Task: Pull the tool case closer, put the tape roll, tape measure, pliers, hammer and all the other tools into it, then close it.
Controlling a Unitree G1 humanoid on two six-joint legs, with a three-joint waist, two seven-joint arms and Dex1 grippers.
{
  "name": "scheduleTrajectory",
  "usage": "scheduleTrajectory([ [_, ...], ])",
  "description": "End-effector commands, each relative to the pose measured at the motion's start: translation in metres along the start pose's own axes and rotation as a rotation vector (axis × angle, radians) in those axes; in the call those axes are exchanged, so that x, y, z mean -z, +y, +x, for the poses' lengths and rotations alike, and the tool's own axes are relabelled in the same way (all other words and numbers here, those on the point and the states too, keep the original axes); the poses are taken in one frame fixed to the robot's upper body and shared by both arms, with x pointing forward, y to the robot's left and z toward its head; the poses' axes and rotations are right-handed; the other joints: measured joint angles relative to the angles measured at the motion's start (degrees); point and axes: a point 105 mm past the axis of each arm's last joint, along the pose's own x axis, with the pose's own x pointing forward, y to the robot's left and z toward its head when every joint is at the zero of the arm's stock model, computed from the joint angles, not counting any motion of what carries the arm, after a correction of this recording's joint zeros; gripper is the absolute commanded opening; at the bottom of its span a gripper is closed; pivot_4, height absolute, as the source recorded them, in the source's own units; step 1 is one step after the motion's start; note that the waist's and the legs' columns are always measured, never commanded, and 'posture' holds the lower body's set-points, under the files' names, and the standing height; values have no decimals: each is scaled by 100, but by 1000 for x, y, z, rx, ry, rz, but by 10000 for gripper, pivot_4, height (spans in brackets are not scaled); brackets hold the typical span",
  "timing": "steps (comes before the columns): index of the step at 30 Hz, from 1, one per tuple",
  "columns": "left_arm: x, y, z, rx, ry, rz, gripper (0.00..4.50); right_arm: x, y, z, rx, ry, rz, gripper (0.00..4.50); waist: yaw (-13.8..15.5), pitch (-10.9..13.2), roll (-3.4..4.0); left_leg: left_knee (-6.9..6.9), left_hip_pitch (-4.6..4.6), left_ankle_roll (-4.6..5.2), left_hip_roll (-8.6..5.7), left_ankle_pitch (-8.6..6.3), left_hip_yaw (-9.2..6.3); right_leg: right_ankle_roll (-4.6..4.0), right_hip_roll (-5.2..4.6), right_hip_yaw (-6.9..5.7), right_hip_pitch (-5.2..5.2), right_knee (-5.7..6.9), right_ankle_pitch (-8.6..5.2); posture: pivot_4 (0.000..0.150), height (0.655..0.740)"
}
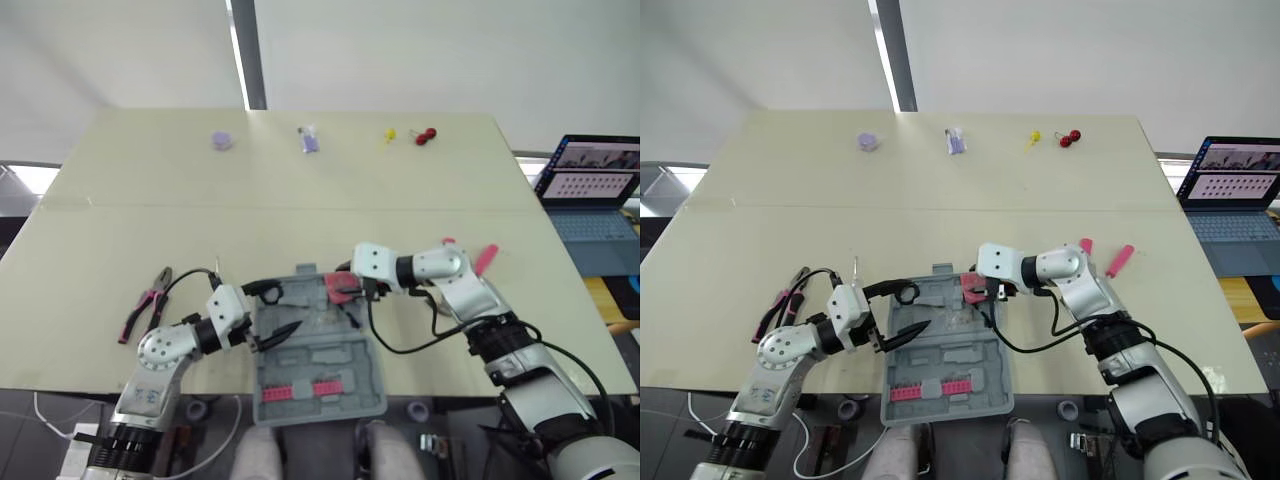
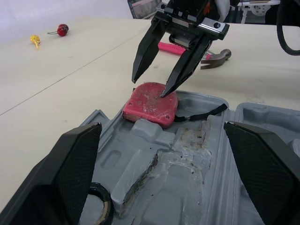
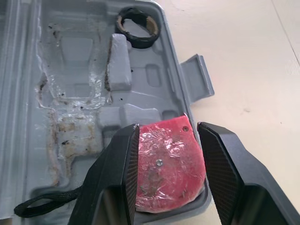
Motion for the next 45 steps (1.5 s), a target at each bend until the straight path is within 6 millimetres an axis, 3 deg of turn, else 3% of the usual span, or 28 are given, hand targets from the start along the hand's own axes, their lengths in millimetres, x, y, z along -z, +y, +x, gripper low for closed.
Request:
scheduleTrajectory([
  [1,-6,0,2,2,-20,23,45000,2,-2,0,33,-47,39,21109,0,0,0,0,0,0,0,0,0,0,0,0,0,0,0,1500,7400],
  [18,-4,0,1,-3,-11,21,45000,54,23,11,-6,52,270,21109,2,-7,-9,5,11,1,0,1,-1,0,-1,2,9,8,0,1500,7400],
  [30,-2,0,0,8,-2,15,45000,93,66,19,-66,110,485,21109,15,-126,-10,0,20,3,0,1,-5,-3,-4,0,20,4,-1,1500,7400],
  [38,-1,-2,-1,19,5,24,45000,93,70,22,-68,85,521,21109,16,-175,-19,-15,64,-7,0,-13,-6,-9,-4,-2,65,-16,-5,1500,7400],
  [41,-1,-2,-1,20,7,25,45000,85,63,22,-60,39,517,21109,15,-175,-18,-24,105,-35,3,-41,-5,-29,-4,-5,94,-31,-19,1500,7400],
  [42,-1,-2,-1,15,4,17,45000,79,58,21,-54,11,511,21109,15,-175,-18,-24,105,-36,3,-42,-4,-88,-6,-5,100,-30,-53,1500,7400],
  [45,-5,2,-3,-11,-13,-9,45000,59,38,14,-16,-89,489,21109,17,-174,-17,-22,104,-36,2,-44,-4,-93,-8,-5,103,-20,-61,1500,7400],
])
